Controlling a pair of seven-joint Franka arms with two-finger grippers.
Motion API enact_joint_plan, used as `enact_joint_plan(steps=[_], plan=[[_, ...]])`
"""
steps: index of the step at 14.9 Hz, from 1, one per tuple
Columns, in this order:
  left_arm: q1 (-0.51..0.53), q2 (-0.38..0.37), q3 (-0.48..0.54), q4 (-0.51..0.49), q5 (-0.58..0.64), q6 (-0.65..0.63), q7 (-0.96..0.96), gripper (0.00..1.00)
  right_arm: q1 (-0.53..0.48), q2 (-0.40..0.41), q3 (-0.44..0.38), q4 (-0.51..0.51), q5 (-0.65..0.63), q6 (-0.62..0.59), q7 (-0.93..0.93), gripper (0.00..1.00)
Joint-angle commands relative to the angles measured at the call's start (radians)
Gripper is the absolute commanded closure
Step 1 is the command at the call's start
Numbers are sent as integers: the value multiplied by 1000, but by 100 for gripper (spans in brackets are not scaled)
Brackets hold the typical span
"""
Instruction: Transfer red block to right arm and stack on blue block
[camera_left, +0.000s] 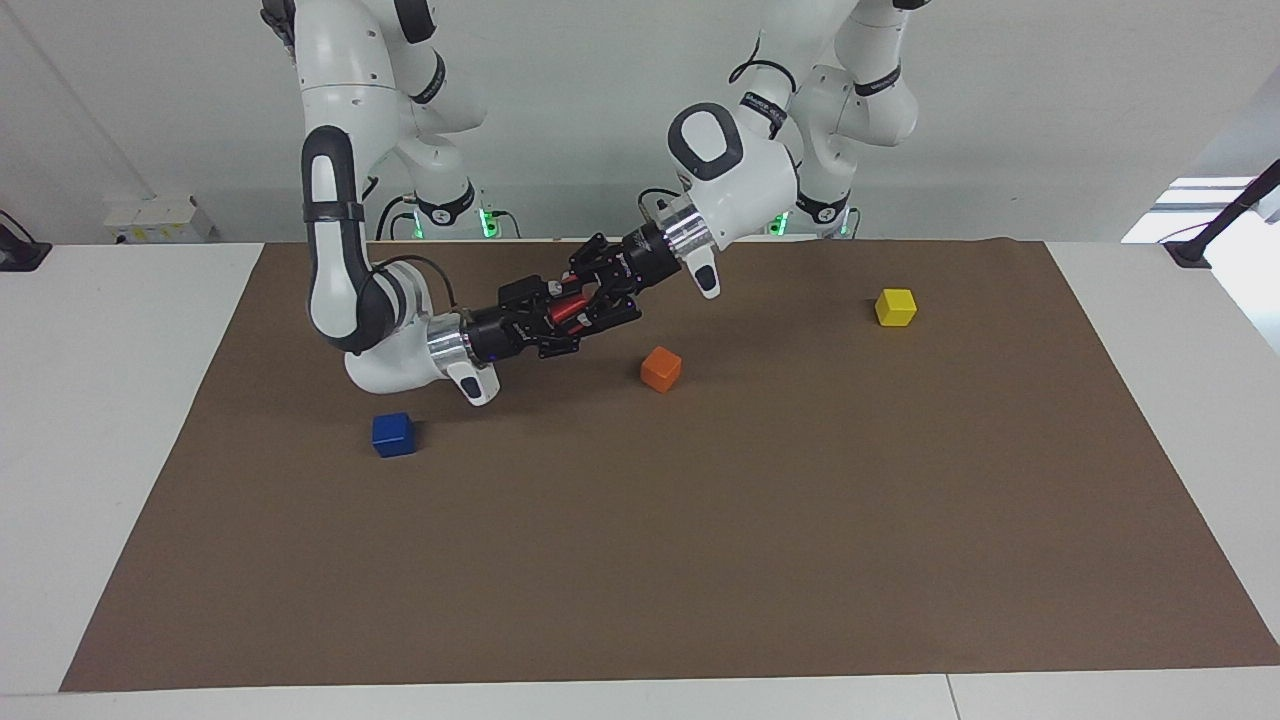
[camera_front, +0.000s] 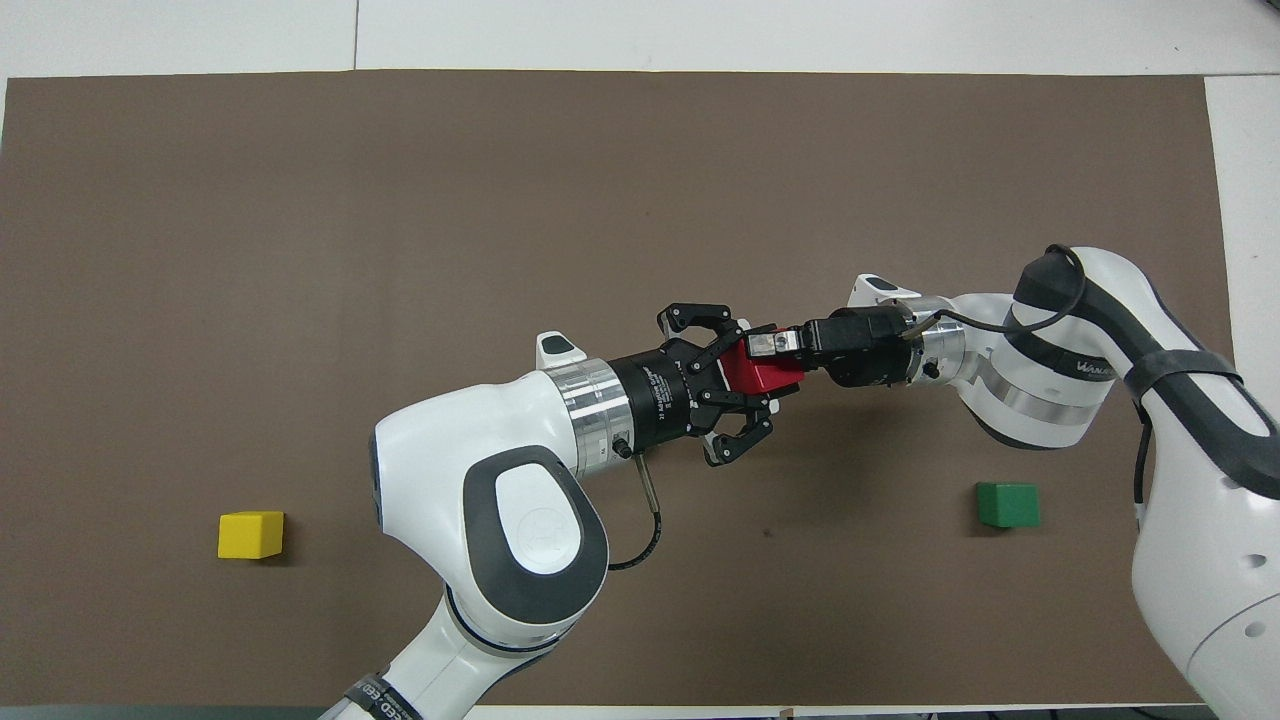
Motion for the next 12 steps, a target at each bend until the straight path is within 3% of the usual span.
enact_joint_plan(steps=[1, 2, 12], plan=[[-11, 9, 2, 15, -30, 25, 28, 100, 5, -8, 2, -14, 27, 27, -30, 61], [-8, 9, 2, 15, -29, 22, 28, 100, 3, -8, 2, -15, 27, 28, -27, 100], [-5, 7, 2, 12, -32, 17, 30, 100, 19, -14, 2, -14, 27, 70, -23, 100]])
